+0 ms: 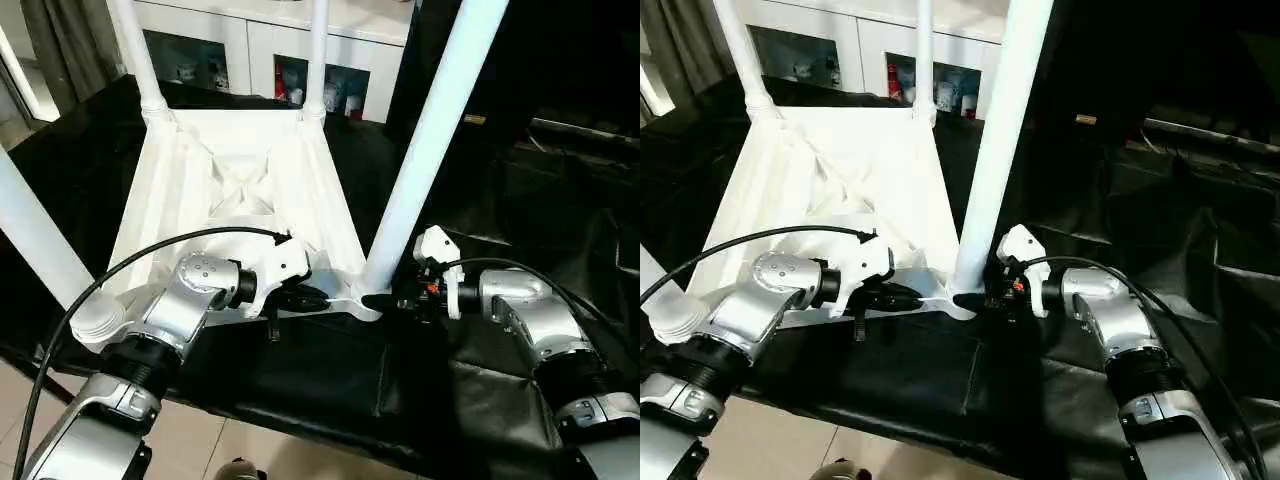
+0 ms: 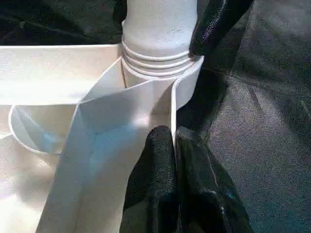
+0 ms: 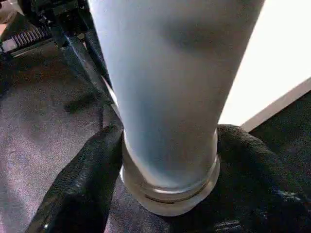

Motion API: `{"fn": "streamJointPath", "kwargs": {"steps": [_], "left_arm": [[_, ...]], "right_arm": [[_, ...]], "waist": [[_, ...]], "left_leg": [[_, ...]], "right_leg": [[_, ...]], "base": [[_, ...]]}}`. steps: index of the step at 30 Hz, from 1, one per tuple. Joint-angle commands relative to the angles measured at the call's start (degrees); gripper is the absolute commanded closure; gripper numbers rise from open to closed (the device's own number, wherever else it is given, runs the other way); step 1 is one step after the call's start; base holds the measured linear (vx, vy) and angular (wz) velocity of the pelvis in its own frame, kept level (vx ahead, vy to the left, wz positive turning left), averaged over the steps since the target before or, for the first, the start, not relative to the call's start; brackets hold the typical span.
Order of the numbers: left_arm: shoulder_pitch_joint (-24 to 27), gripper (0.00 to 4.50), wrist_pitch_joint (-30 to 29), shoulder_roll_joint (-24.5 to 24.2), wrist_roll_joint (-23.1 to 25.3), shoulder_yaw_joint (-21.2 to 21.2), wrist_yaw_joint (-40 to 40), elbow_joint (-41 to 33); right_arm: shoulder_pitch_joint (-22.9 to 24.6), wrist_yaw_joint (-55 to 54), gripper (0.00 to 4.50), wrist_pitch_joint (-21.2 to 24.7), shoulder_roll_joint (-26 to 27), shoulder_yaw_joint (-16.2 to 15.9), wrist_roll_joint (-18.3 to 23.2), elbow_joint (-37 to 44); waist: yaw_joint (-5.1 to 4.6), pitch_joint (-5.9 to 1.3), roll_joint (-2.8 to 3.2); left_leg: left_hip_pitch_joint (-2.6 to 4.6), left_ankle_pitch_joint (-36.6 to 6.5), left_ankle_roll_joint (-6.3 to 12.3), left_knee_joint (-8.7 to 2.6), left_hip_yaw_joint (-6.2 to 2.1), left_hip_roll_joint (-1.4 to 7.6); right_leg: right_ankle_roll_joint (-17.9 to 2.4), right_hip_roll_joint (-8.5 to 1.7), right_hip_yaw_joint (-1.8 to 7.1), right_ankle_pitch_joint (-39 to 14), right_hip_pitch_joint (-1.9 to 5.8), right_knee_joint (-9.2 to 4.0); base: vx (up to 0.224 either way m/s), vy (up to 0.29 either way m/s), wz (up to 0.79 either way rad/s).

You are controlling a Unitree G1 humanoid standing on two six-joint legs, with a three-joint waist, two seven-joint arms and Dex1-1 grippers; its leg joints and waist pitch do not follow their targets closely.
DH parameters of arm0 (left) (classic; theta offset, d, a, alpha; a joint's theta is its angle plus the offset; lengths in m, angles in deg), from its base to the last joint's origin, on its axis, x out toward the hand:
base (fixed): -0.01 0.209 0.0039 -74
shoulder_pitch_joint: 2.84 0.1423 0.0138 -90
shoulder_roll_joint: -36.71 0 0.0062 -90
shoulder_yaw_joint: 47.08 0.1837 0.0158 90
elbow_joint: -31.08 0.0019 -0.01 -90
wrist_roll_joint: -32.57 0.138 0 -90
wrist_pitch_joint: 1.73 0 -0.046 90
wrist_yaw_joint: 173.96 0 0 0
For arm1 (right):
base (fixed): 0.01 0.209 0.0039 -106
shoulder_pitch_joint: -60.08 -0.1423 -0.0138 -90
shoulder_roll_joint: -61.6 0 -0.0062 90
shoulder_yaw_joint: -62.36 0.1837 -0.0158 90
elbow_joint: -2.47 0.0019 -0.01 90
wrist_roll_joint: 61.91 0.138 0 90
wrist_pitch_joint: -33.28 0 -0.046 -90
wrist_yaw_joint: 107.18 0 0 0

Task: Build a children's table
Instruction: Rotate leg to tighten

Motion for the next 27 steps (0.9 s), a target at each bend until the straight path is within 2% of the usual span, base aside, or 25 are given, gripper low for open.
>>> {"fn": "streamJointPath", "kwargs": {"steps": [1, 6, 9, 11, 12, 13, 14, 16, 17, 19, 20, 21, 23, 24, 25, 27], "left_arm": [[0.28, 4.50, -0.08, 0.44, -0.77, 0.83, -1.35, -2.05], [0.41, 4.50, -0.67, 0.31, -0.78, 0.76, -1.32, -2.46], [0.05, 4.50, -1.10, 1.46, -0.33, 0.00, 1.66, -1.24], [-0.50, 4.50, -1.08, 2.28, 0.24, -0.50, 4.11, 0.08], [-2.05, 4.50, -1.83, 4.41, 0.65, -1.78, 8.82, 3.44], [-2.16, 4.50, -1.88, 4.57, 0.68, -1.87, 9.16, 3.69], [-3.36, 4.50, -2.03, 5.97, 1.39, -2.37, 12.68, 6.14], [-5.81, 4.50, -2.93, 8.85, 2.40, -3.32, 19.27, 10.65], [-6.38, 4.50, -2.97, 9.53, 2.53, -3.64, 20.93, 11.62], [-8.61, 4.50, -3.61, 12.14, 2.46, -5.13, 26.96, 15.29], [-9.37, 4.50, -4.13, 13.03, 2.30, -5.72, 28.89, 16.50], [-10.18, 4.50, -4.43, 13.90, 2.43, -6.04, 31.02, 17.81], [-11.53, 4.50, -4.67, 15.43, 3.20, -5.83, 34.09, 20.19], [-12.54, 4.50, -4.32, 16.52, 3.49, -6.12, 35.96, 22.27], [-12.98, 4.50, -4.14, 16.99, 3.62, -6.15, 36.37, 23.18], [-13.47, 4.50, -3.73, 17.42, 3.75, -6.10, 36.49, 24.18]], "right_arm": [[0.72, -0.11, 1.72, 0.50, -0.11, 0.01, -0.21, 0.57], [0.72, -0.48, 1.81, 0.21, 0.20, -0.08, -0.43, 0.15], [0.69, -4.41, 1.81, -0.88, 1.71, 0.53, -1.28, -1.78], [0.39, -7.02, 1.82, -1.07, 2.53, 1.05, -1.75, -3.23], [-0.32, -13.44, 1.82, -0.77, 4.67, 2.68, -2.10, -6.56], [-0.36, -13.92, 1.82, -0.75, 4.84, 2.80, -2.12, -6.80], [-0.66, -18.25, 1.82, -0.49, 6.49, 3.95, -2.10, -8.79], [-0.97, -26.44, 1.83, -0.24, 9.79, 5.54, -2.32, -12.06], [-1.11, -28.62, 1.83, -0.27, 10.52, 5.91, -2.42, -12.78], [-2.14, -38.17, 1.83, 0.02, 13.24, 7.94, -2.45, -16.04], [-2.66, -41.17, 1.83, 0.25, 14.11, 8.76, -2.28, -17.25], [-3.22, -44.42, 1.83, 0.20, 15.04, 9.42, -2.27, -18.49], [-4.59, -51.77, 1.83, 0.14, 16.63, 9.99, -3.25, -20.88], [-5.75, -54.72, 1.83, -0.42, 17.72, 10.30, -3.89, -22.48], [-6.32, -54.61, 1.83, -1.08, 18.36, 10.41, -3.91, -23.01], [-6.98, -53.54, 1.83, -2.42, 19.03, 10.12, -4.11, -23.21]], "waist": [[-0.19, -3.80, -0.11], [-0.19, -3.86, -0.15], [-0.27, -3.84, -0.17], [-0.58, -3.63, -0.20], [-0.75, -3.56, -0.21], [-0.75, -3.56, -0.21], [-1.24, -3.47, -0.19], [-1.76, -3.44, -0.02], [-1.97, -3.55, -0.16], [-2.10, -3.46, -0.14], [-2.24, -3.52, -0.06], [-2.31, -3.60, -0.12], [-2.32, -3.64, 0.21], [-2.53, -3.72, 0.13], [-2.53, -3.72, 0.13], [-2.42, -3.94, 0.17]], "left_leg": [[0.98, -12.09, 1.28, -4.23, -1.66, 3.92], [0.95, -11.69, 1.29, -4.17, -1.65, 3.88], [0.95, -11.70, 1.17, -4.19, -1.67, 3.87], [1.04, -13.88, 0.33, -4.35, -1.81, 3.79], [1.07, -14.65, -0.13, -4.42, -1.86, 3.70], [1.07, -14.65, -0.13, -4.42, -1.86, 3.70], [1.25, -16.74, -1.19, -4.51, -2.09, 3.67], [1.47, -18.20, -2.10, -4.62, -2.24, 3.64], [1.29, -18.49, -2.20, -4.57, -2.45, 3.57], [1.20, -18.14, -2.00, -4.60, -2.33, 3.50], [1.46, -18.62, -2.17, -4.56, -2.42, 3.45], [1.31, -18.19, -2.04, -4.55, -2.37, 3.44], [1.34, -17.69, -2.01, -4.65, -2.36, 3.52], [1.28, -17.73, -2.06, -4.64, -2.23, 3.35], [1.28, -17.73, -2.06, -4.64, -2.23, 3.35], [0.92, -16.02, -1.00, -4.54, -2.11, 3.40]], "right_leg": [[-11.91, -4.79, 3.59, -12.84, 2.77, -4.02], [-11.78, -4.77, 3.60, -12.64, 2.81, -3.95], [-11.80, -4.76, 3.60, -12.77, 2.76, -3.98], [-11.12, -4.91, 3.58, -16.36, 2.70, -4.45], [-10.49, -4.90, 3.56, -18.50, 2.59, -4.70], [-10.49, -4.90, 3.56, -18.50, 2.59, -4.70], [-9.47, -4.97, 3.49, -22.28, 2.45, -5.16], [-8.64, -4.97, 3.47, -24.26, 2.16, -5.45], [-8.13, -5.16, 3.34, -25.28, 2.46, -5.55], [-7.80, -5.06, 3.42, -25.40, 2.26, -5.74], [-7.57, -5.12, 3.39, -26.17, 2.21, -5.86], [-7.69, -5.12, 3.42, -25.66, 2.26, -5.81], [-8.14, -4.97, 3.48, -23.07, 2.12, -5.62], [-8.26, -4.76, 3.46, -22.08, 2.12, -5.54], [-8.26, -4.76, 3.46, -22.08, 2.12, -5.54], [-9.46, -4.79, 3.57, -16.33, 2.60, -4.94]], "base": [[0.000, 0.000, 0.00], [0.000, 0.000, 0.00], [0.000, 0.000, 0.00], [0.000, 0.000, 0.00], [0.000, 0.000, 0.00], [0.000, 0.000, 0.00], [0.000, 0.000, 0.00], [0.000, 0.000, 0.00], [0.000, 0.000, 0.00], [0.000, 0.000, 0.00], [0.000, 0.000, 0.00], [0.000, 0.000, 0.00], [0.000, 0.000, 0.00], [0.000, 0.000, 0.00], [0.000, 0.000, 0.00], [0.000, 0.000, 0.00]]}}
